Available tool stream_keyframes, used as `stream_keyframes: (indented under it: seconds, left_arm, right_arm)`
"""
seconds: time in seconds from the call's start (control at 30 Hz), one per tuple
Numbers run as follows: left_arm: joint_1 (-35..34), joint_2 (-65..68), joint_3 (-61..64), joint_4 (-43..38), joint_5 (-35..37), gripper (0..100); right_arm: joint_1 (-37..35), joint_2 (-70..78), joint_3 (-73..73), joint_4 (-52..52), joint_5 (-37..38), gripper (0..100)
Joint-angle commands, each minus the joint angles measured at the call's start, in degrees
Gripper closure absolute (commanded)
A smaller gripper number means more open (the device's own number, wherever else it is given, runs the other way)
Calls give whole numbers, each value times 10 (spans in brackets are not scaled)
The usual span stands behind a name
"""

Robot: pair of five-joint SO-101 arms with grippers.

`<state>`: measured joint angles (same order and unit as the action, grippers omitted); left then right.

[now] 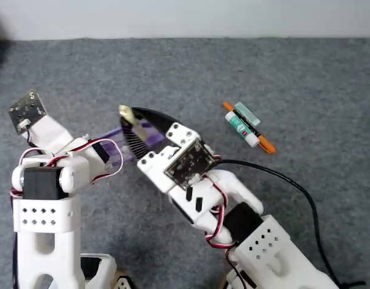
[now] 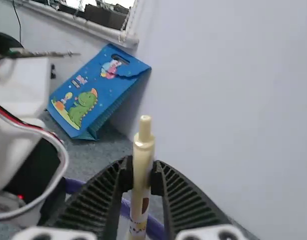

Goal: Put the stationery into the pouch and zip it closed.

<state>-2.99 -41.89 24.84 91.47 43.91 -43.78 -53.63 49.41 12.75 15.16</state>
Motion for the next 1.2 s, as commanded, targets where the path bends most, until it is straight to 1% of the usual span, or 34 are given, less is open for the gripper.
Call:
stream_keyframes:
  seconds: [0.0,0.07,0.2,0.27,0.4,0.57,0.63,0.7,0.8,0.9,1.03,1.17]
  left_arm:
    - [-1,-2,-31,-16,8,987]
    - [-1,-2,-31,-16,8,987]
    - [0,-1,-31,-16,8,987]
    - [1,-1,-31,-16,8,987]
    - [2,-1,-30,-16,8,987]
    - [2,-1,-30,-17,8,987]
    - [2,-1,-30,-17,8,987]
    - [2,-1,-30,-17,8,987]
    - [2,-1,-30,-17,8,987]
    - [2,-1,-30,-17,8,987]
    - [2,-1,-30,-17,8,987]
    - [-1,-1,-30,-17,8,987]
  right_arm:
    - [18,-18,-3,66,22,986]
    - [18,-26,-9,87,23,944]
    - [16,-51,-14,116,23,786]
    - [16,-67,-25,139,23,760]
    - [22,-94,-52,177,23,822]
    - [92,-111,-65,227,21,909]
    - [116,-112,-77,230,0,930]
    - [123,-108,-104,243,-30,938]
    - [109,-106,-133,276,-60,936]
    - [67,-106,-136,297,-65,936]
    - [20,-106,-135,297,-65,938]
    - [29,-106,-135,301,-65,940]
